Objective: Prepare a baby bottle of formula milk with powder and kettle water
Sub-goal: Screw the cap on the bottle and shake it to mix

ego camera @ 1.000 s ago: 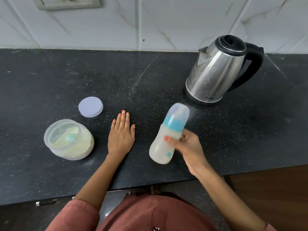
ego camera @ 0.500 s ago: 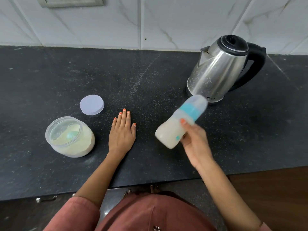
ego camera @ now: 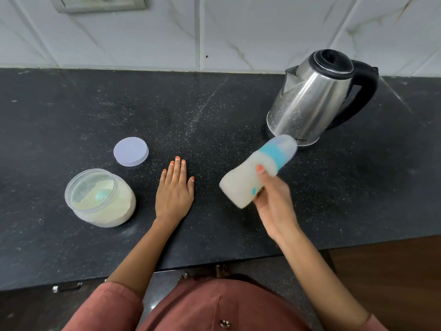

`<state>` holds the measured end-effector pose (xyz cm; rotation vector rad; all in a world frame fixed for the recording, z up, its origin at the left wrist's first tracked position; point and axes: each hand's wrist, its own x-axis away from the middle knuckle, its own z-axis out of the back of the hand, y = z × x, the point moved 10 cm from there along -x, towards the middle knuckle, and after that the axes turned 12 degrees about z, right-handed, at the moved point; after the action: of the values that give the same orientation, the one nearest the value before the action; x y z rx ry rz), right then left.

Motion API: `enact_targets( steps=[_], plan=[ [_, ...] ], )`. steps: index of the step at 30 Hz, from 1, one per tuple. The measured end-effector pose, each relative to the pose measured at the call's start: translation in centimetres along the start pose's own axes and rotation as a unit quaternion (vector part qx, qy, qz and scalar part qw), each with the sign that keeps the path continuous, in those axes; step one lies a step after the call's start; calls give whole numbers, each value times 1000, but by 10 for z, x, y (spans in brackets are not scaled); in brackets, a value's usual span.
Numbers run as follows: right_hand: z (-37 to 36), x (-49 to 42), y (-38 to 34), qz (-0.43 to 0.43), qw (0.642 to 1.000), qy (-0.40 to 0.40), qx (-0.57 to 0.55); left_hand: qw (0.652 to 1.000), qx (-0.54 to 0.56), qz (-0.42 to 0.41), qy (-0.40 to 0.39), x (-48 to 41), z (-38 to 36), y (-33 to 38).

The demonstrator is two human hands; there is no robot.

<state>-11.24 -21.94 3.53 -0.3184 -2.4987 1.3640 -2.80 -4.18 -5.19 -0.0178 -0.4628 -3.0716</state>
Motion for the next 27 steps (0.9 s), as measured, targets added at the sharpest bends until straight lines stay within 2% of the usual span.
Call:
enact_targets(
  steps=[3, 5, 7, 9, 11, 13, 14, 15, 17, 19, 21, 24, 25, 27],
  plan=[
    [-11, 18, 16, -36, 981, -107, 158, 1000, 2, 0, -2, 0, 0, 0],
    [-10, 11, 8, -22, 990, -88, 107, 1000, 1, 1, -1, 0, 0, 0],
    [-1, -2, -2, -4, 1000, 1, -21, 1000, 2, 1, 1, 0, -1, 0],
    [5, -7, -4, 15, 996, 52, -68, 1000, 3, 2, 0, 0, -1, -1],
    [-4, 2, 7, -14, 1000, 0, 8, 1000, 5, 1, -2, 0, 0, -1],
    [-14, 18, 19, -46, 986, -90, 132, 1000, 1, 1, -4, 0, -1, -1],
    [-13, 19, 19, -47, 981, -105, 155, 1000, -1, 2, -5, -1, -1, -1],
    [-10, 15, 14, -39, 985, -93, 142, 1000, -2, 2, -4, -1, -1, 0],
    [0, 2, 0, -14, 999, -12, 40, 1000, 1, 0, 0, 0, 0, 0],
    [11, -9, -11, 25, 997, 61, -45, 1000, -1, 0, 1, 0, 0, 0],
    [8, -6, -5, 17, 999, 42, -23, 1000, -6, 0, -1, 0, -1, 0],
    [-12, 18, 16, -38, 985, -89, 140, 1000, -2, 0, -3, -1, -1, -1],
    [-13, 20, 17, -40, 981, -101, 160, 1000, 0, 0, -3, -2, -1, -1],
    [-8, 12, 11, -34, 994, -54, 92, 1000, 1, 0, -1, -1, -1, 0]
  ],
)
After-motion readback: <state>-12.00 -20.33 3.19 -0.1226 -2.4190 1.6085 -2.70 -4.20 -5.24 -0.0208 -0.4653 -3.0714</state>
